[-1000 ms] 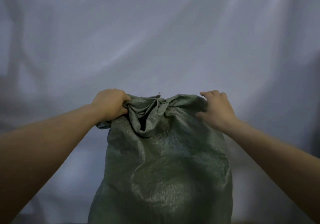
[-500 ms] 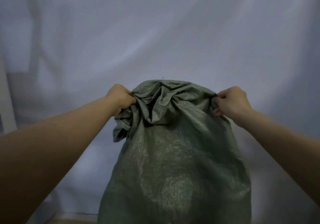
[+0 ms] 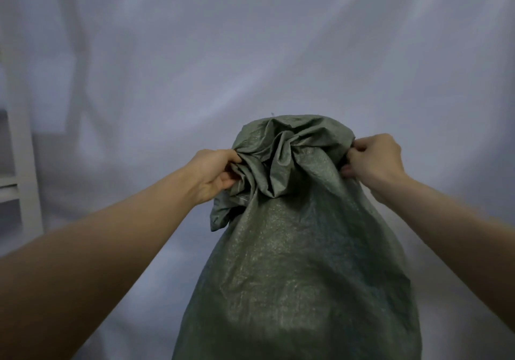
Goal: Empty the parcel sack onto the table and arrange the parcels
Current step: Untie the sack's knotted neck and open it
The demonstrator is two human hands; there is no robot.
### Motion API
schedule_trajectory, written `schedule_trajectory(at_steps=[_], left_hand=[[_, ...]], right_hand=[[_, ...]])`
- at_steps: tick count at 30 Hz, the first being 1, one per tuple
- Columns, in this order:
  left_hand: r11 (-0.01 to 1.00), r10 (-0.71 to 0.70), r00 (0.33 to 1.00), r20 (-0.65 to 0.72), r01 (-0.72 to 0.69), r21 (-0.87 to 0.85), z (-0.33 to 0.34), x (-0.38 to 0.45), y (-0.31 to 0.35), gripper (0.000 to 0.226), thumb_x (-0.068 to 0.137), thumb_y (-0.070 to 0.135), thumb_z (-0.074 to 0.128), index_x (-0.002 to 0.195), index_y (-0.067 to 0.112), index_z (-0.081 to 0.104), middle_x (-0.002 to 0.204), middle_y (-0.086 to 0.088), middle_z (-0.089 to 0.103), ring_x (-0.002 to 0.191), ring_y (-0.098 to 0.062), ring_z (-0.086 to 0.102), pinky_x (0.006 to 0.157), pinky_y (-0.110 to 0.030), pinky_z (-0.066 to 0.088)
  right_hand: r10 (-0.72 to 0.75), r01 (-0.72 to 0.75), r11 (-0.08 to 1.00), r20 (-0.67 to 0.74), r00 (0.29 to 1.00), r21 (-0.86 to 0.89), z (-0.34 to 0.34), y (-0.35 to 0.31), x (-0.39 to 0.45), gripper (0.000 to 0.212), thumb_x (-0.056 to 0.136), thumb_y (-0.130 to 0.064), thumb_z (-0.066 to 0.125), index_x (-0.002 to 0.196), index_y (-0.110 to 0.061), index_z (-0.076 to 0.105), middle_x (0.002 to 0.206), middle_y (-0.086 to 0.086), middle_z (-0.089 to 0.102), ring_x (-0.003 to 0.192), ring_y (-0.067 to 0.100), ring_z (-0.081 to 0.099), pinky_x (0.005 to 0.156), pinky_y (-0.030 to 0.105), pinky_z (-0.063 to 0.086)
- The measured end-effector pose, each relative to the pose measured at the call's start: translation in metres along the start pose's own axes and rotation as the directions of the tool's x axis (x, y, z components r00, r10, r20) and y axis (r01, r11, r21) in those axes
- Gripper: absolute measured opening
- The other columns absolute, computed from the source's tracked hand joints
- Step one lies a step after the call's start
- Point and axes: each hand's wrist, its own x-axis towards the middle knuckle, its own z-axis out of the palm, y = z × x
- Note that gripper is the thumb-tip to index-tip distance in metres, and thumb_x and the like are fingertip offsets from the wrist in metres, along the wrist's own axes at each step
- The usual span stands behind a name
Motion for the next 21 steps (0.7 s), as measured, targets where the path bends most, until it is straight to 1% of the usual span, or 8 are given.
schedule_trajectory(at_steps=[2,5,7,9,11,13,17,21], left_hand=[[1.000,-0.009,0.998,0.069,0.009,-0.005,0.005,-0.006,-0.002,0.019,0.091,0.017,0.053,0.100,0.002,0.060,0.093,-0.014,0.070,0.078,-0.027,0.070,0.073,-0.036,0.060],[0.974,0.018,0.976,0.219,-0.067,0.215,0.017,-0.014,-0.001,0.070,0.074,0.062,0.071,0.114,0.005,0.062,0.110,-0.010,0.072,0.100,-0.026,0.069,0.096,-0.042,0.053],[0.906,0.040,0.960,0.275,-0.151,0.394,0.026,-0.019,-0.003,0.092,0.050,0.073,0.080,0.113,0.008,0.068,0.107,-0.005,0.075,0.100,-0.021,0.071,0.097,-0.041,0.053],[0.863,0.072,0.960,0.271,-0.197,0.465,0.030,-0.020,-0.007,0.082,0.044,0.068,0.086,0.103,0.012,0.073,0.098,-0.002,0.077,0.093,-0.019,0.073,0.092,-0.039,0.057],[0.865,0.117,0.958,0.262,-0.228,0.447,0.032,-0.021,-0.012,0.067,0.050,0.055,0.090,0.100,0.015,0.074,0.094,-0.001,0.077,0.089,-0.017,0.074,0.087,-0.036,0.059],[0.861,0.173,0.952,0.252,-0.270,0.430,0.035,-0.020,-0.019,0.059,0.055,0.045,0.092,0.103,0.016,0.073,0.093,0.001,0.077,0.088,-0.015,0.073,0.083,-0.033,0.059],[0.848,0.304,0.939,0.158,-0.343,0.405,0.042,-0.018,-0.029,0.038,0.069,0.019,0.088,0.102,0.010,0.072,0.087,0.001,0.074,0.078,-0.011,0.070,0.065,-0.020,0.058],[0.850,0.332,0.939,0.085,-0.338,0.404,0.040,-0.016,-0.035,0.013,0.076,0.019,0.083,0.080,0.014,0.072,0.073,0.002,0.071,0.065,-0.012,0.066,0.050,-0.018,0.052]], right_hand=[[-0.075,0.079,0.994,0.054,0.996,-0.071,0.012,-0.003,-0.012,0.026,0.089,-0.006,0.055,0.067,-0.002,0.070,0.064,0.014,0.065,0.064,0.022,0.059,0.063,0.036,0.051],[-0.139,0.146,0.989,0.165,0.976,-0.031,0.026,-0.012,-0.026,0.025,0.091,-0.014,0.060,0.068,-0.014,0.070,0.068,0.001,0.064,0.071,0.015,0.058,0.065,0.029,0.042],[-0.141,0.143,0.990,0.221,0.965,0.007,0.032,-0.019,-0.031,0.018,0.092,-0.016,0.062,0.084,-0.012,0.078,0.081,0.000,0.071,0.080,0.016,0.064,0.070,0.030,0.049],[-0.108,0.089,0.993,0.299,0.948,0.078,0.034,-0.024,-0.035,0.020,0.094,-0.012,0.060,0.100,-0.010,0.078,0.091,0.004,0.075,0.088,0.019,0.070,0.080,0.035,0.059],[-0.058,-0.029,0.981,0.434,0.899,0.192,0.032,-0.029,-0.040,0.027,0.096,-0.003,0.053,0.111,-0.008,0.075,0.095,0.006,0.075,0.087,0.019,0.071,0.080,0.029,0.061],[-0.040,-0.099,0.969,0.540,0.840,0.226,0.030,-0.032,-0.044,0.035,0.096,0.003,0.046,0.116,-0.007,0.072,0.105,0.008,0.074,0.095,0.021,0.071,0.087,0.032,0.060],[-0.043,-0.085,0.979,0.589,0.807,0.187,0.027,-0.030,-0.044,0.041,0.090,0.004,0.045,0.112,-0.013,0.075,0.110,0.006,0.075,0.107,0.022,0.068,0.100,0.038,0.053],[-0.025,-0.033,0.996,0.607,0.794,0.084,0.013,-0.018,-0.043,0.025,0.089,-0.009,0.061,0.107,-0.018,0.076,0.110,-0.002,0.074,0.110,0.018,0.065,0.103,0.037,0.049]])
